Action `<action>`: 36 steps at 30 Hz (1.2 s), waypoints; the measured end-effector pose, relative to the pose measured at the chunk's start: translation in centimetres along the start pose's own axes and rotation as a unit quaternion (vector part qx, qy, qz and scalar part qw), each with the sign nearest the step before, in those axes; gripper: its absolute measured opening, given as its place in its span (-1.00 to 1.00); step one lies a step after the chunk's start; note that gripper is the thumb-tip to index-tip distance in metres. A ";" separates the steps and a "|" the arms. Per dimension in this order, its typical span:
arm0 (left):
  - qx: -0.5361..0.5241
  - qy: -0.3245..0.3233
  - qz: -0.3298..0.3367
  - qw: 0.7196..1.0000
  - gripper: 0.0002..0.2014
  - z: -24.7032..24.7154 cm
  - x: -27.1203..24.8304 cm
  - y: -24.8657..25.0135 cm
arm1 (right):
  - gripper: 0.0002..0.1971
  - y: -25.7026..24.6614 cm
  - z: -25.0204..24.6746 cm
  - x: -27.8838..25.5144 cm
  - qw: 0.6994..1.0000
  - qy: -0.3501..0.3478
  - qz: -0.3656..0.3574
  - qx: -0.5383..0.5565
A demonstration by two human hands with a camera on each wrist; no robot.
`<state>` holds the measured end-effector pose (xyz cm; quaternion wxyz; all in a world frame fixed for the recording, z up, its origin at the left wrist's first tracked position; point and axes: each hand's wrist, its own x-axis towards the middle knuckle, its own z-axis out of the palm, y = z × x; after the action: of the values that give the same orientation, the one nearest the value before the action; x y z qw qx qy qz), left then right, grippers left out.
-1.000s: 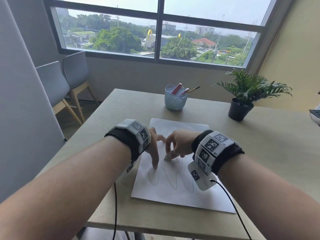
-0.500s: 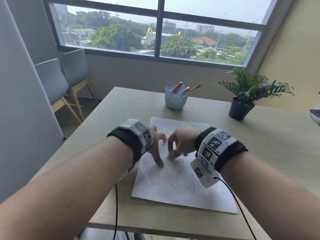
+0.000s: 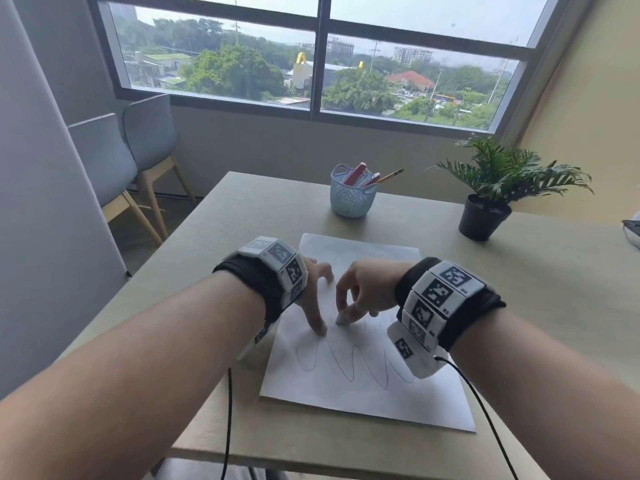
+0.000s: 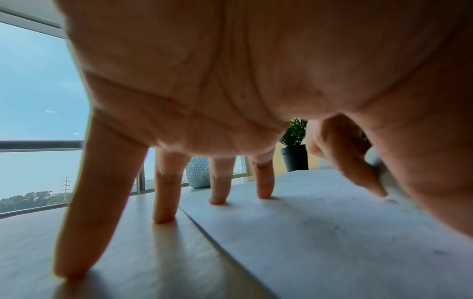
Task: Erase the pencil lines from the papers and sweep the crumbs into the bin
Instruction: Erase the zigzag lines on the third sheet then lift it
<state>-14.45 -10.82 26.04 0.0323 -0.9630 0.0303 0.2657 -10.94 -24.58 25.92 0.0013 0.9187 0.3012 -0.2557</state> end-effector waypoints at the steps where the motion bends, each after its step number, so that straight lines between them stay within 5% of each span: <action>1: 0.001 -0.001 -0.002 1.000 0.02 -0.1 0.0 0.1 | -0.82 0.0 -0.1 -0.1 1.000 -0.011 -0.002 -0.001; 19: 0.045 -0.020 -0.010 0.999 0.08 -0.9 -0.3 0.7 | -0.83 0.6 -1.4 1.2 0.999 0.020 0.026 0.003; 36: 0.055 -0.043 -0.008 0.998 0.07 -1.4 -0.6 1.1 | -0.87 0.5 -0.5 -0.1 0.999 -0.032 0.009 0.004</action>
<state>-14.33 -12.03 27.54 0.0881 -0.9478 0.0360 0.3043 -10.46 -24.98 26.32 0.0093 0.9125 0.2919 -0.2865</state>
